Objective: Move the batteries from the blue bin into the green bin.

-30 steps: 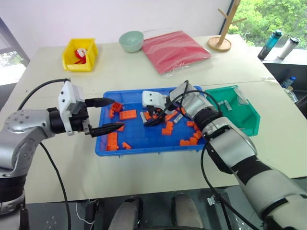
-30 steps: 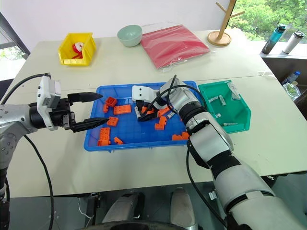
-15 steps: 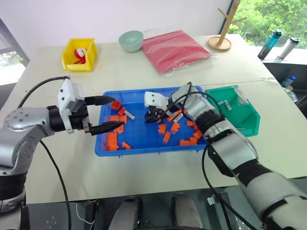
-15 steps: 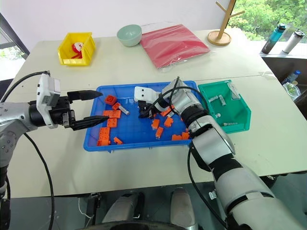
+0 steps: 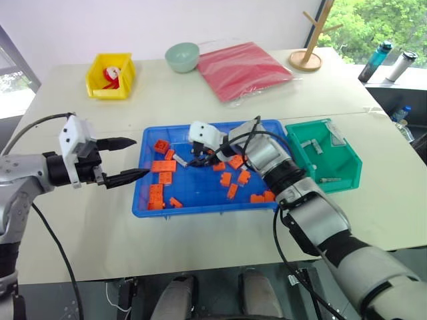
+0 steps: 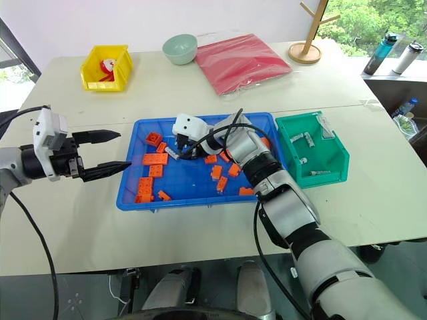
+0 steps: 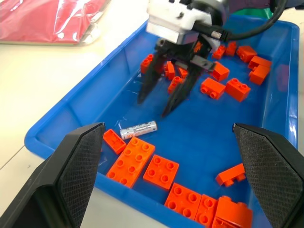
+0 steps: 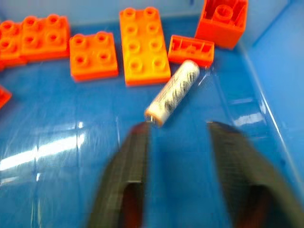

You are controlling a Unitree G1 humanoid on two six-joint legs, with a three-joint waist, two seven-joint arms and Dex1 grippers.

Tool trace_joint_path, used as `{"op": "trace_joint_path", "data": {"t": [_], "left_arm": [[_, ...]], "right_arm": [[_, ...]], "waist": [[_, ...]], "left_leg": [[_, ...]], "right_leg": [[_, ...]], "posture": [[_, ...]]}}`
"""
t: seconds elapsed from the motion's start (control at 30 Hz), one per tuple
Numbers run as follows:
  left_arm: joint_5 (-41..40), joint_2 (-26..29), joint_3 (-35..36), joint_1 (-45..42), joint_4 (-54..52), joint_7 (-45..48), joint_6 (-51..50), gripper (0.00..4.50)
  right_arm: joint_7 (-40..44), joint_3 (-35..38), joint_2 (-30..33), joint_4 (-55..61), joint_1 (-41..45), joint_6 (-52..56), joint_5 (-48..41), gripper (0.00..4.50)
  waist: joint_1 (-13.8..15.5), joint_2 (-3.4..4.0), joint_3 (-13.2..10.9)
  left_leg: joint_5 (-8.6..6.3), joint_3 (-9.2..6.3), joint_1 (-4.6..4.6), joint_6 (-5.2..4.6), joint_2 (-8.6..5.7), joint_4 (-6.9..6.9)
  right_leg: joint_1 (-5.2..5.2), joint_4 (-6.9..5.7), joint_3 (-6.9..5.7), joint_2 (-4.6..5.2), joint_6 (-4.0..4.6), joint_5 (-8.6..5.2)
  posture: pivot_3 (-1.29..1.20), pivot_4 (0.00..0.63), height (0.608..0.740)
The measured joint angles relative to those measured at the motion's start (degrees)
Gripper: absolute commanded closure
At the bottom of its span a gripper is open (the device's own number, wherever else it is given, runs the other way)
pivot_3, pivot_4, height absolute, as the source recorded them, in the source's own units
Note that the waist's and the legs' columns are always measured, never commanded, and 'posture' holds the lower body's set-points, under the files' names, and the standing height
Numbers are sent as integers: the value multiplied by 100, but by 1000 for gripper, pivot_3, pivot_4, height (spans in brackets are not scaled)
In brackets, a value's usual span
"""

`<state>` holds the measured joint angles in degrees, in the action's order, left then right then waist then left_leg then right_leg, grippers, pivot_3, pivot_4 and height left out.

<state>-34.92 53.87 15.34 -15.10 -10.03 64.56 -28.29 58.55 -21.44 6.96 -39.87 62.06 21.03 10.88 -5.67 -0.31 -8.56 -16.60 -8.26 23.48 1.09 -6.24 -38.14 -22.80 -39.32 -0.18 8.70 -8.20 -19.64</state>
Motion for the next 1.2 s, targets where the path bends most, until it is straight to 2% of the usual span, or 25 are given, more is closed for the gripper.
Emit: {"op": "trace_joint_path", "data": {"t": [0.03, 0.33, 0.6, 0.7, 0.87, 0.9, 1.07, 1.2], "left_arm": [[0, 0, 0, 1, 0, 3, 0, 0], [-57, -4, -1, 0, -171, -39, -12, 0], [-66, -27, -52, -97, -249, -102, -28, 0], [-67, -27, -67, -117, -249, -102, -41, 0], [-72, -38, -101, -130, -263, -102, -99, 0], [-74, -43, -103, -131, -271, -103, -111, 0], [-80, -137, -141, -165, -360, -103, -134, 0], [-134, -304, -310, -258, -373, -100, -188, 0]], "right_arm": [[-59, 0, -25, 45, -35, 64, -1, 728], [-460, -2, -281, 591, -311, 765, -138, 728], [-1118, 150, -682, -211, -216, 567, -274, 728], [-1290, 196, -735, -544, -116, 293, -273, 1554], [-1292, 209, -723, -626, -115, 126, -273, 4083], [-1256, 203, -700, -555, -143, 139, -273, 4414], [-1063, 203, -435, 276, -505, 600, -330, 4414], [-796, 534, 409, 2194, -1003, 1791, -682, 4414]], "waist": [[0, 0, 0], [-23, 0, 0], [-25, 0, 0], [-29, 0, 0], [-38, 0, 0], [-38, 0, 0], [-18, 0, 0], [40, 0, 0]], "left_leg": [[0, 0, 0, 0, 0, 0], [0, 1, 0, 0, 1, 0], [0, 0, 0, 0, 1, 2], [0, -1, 0, 0, 1, 1], [0, 0, 0, 0, 1, 1], [0, -1, 0, 0, 1, 1], [0, -2, 0, 0, 0, -1], [0, -7, 11, -1, -9, -1]], "right_leg": [[0, 0, 0, 0, 0, 0], [-3, -3, 1, 0, 0, 0], [-1, -3, 1, -2, 0, 0], [-1, -3, 1, -2, 0, 0], [-2, -3, 1, -2, 0, 0], [-2, -3, 1, -2, 0, 0], [-2, -5, 1, -1, 0, 0], [0, -6, 1, 4, 0, 0]], "posture": [[0, 150, 717], [0, 150, 717], [0, 150, 717], [0, 150, 717], [0, 150, 717], [0, 150, 717], [0, 150, 717], [0, 150, 717]]}}
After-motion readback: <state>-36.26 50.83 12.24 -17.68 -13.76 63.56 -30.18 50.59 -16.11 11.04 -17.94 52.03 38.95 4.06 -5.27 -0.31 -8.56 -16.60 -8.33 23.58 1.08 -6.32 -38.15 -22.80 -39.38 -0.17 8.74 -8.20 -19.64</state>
